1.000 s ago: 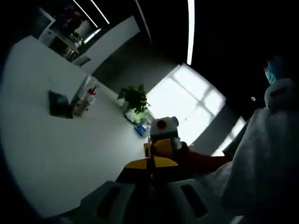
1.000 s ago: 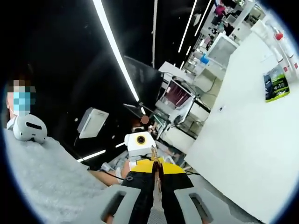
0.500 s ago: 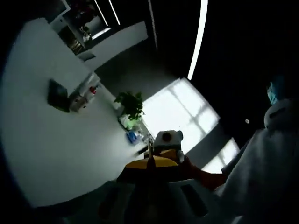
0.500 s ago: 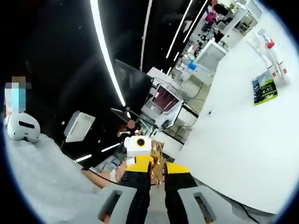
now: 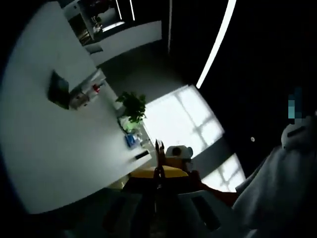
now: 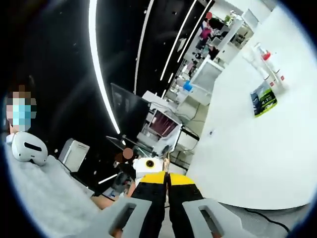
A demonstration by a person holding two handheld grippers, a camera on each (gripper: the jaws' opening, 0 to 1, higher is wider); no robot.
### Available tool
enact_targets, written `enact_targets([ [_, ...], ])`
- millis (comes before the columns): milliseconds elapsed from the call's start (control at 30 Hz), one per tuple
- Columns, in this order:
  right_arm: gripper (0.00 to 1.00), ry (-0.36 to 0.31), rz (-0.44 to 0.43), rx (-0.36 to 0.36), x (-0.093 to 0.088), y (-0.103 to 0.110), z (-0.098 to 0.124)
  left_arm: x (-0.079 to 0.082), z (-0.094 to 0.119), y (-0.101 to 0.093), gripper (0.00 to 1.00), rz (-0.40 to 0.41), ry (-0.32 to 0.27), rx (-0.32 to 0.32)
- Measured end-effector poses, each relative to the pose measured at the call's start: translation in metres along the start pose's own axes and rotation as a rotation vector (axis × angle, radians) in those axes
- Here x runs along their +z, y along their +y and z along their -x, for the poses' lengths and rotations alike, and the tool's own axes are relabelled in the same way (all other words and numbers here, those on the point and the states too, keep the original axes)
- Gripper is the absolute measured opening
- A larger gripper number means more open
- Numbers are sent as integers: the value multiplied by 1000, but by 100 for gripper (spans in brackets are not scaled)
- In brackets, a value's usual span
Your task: Arrange the skincare products in the storage area until every visible bottle or jar stands upright without overlapping.
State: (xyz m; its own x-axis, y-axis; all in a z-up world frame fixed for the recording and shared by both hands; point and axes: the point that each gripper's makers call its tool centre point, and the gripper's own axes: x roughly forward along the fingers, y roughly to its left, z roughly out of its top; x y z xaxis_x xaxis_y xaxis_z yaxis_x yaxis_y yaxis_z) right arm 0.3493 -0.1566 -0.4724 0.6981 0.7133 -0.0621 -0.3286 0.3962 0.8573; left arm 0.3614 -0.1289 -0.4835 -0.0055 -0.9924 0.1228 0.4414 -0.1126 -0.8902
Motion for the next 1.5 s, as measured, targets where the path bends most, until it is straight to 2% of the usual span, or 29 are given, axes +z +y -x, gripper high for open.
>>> enact_targets([
  [167,0,-35,72,-46,1,1,-6,4,1,4,0,2,38,-15],
  [333,1,-106,205,-113,9,1,-9,15,6,6,0,-2,51,-12],
  [400,8,-114,229,-136,11,-3,-7,22,10,9,0,3,33,-3],
  [600,14,-70,395,-303,12,-27,13,42,19,37,0,45,-4,42],
  [667,21,-80,472,-360,16,-34,22,48,19,42,0,49,-18,46],
  [700,26,-80,485,-393,17,-39,26,53,18,47,0,52,-29,57],
  [767,32,-71,502,-415,19,-46,30,63,16,54,0,60,-46,69],
  [933,44,21,665,-540,28,-70,37,94,10,77,0,76,-110,123],
  [1000,44,25,671,-583,30,-80,40,109,6,85,0,67,-120,131],
  [1067,47,71,733,-653,28,-93,43,122,2,97,0,73,-124,153],
  [1100,47,92,760,-697,27,-99,44,127,-1,100,0,76,-126,158],
  [1167,46,104,830,-701,27,-101,39,141,-4,111,0,77,-131,181],
  [1233,43,145,918,-751,26,-111,38,152,-7,124,0,72,-124,211],
  [1333,40,282,907,-808,9,-132,39,170,-12,141,0,81,-135,232],
  [1400,41,246,920,-794,12,-128,39,180,-14,155,0,93,-144,250],
  [1500,39,262,900,-809,13,-135,42,189,-19,176,0,117,-140,288],
])
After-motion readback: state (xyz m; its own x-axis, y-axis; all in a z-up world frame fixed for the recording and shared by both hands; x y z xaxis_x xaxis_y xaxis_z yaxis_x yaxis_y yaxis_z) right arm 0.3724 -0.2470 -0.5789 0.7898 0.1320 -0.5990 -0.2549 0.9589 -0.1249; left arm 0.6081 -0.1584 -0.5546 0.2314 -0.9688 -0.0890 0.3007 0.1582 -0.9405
